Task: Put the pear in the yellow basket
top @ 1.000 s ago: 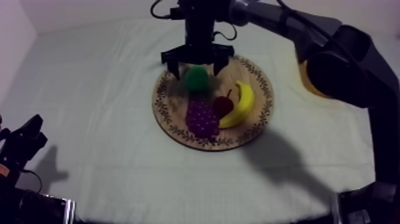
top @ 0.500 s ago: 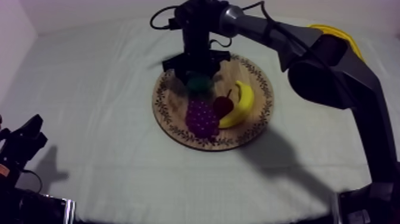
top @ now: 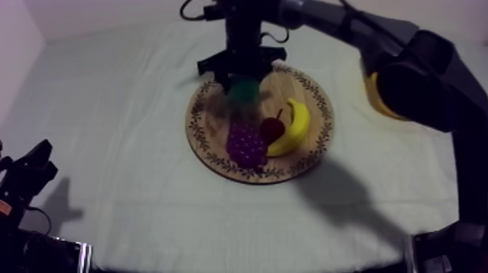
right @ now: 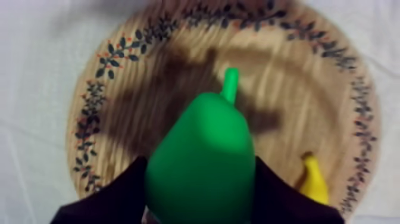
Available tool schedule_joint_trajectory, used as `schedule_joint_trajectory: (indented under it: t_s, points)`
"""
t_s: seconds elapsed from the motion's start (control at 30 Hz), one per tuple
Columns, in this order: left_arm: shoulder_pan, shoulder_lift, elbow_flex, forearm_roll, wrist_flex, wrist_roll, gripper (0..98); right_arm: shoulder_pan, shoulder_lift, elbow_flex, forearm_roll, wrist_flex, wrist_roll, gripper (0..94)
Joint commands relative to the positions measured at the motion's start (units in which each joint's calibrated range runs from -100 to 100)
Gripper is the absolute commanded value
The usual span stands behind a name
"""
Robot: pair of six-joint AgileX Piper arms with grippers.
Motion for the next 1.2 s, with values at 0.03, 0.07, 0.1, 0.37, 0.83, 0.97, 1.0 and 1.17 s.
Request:
schedule_joint_trajectory:
  t_s: [0.03, 0.07, 0.1, 0.37, 0.83, 0.97, 1.0, 1.17]
  points:
    - [0.0, 0.0, 0.0, 0.01, 0.0, 0.0, 0.1, 0.6, -8.1, 1.7, 0.1, -0.1, 0.3, 31.5]
    - [0.0, 0.0, 0.0, 0.01, 0.0, 0.0, 0.1, 0.8, -10.0, 2.4, 0.2, -0.1, 0.5, 31.4]
    - [0.0, 0.0, 0.0, 0.01, 0.0, 0.0, 0.1, 1.0, -11.9, 3.0, 0.4, -0.1, 0.7, 31.4]
    - [0.0, 0.0, 0.0, 0.01, 0.0, 0.0, 0.1, 3.6, -24.8, 10.1, 1.3, -0.1, 2.1, 31.3]
    - [0.0, 0.0, 0.0, 0.01, 0.0, 0.0, 0.1, 21.3, -34.8, 20.9, 2.7, -0.5, 8.5, 32.5]
    - [0.0, 0.0, 0.0, 0.01, 0.0, 0.0, 0.1, 26.3, -34.6, 21.5, 3.8, -1.3, 9.8, 33.1]
    - [0.0, 0.0, 0.0, 0.01, 0.0, 0.0, 0.1, 27.4, -34.4, 21.7, 4.0, -1.7, 10.1, 33.2]
    - [0.0, 0.0, 0.0, 0.01, 0.0, 0.0, 0.1, 31.3, -32.2, 24.2, 4.8, -4.8, 10.7, 33.2]
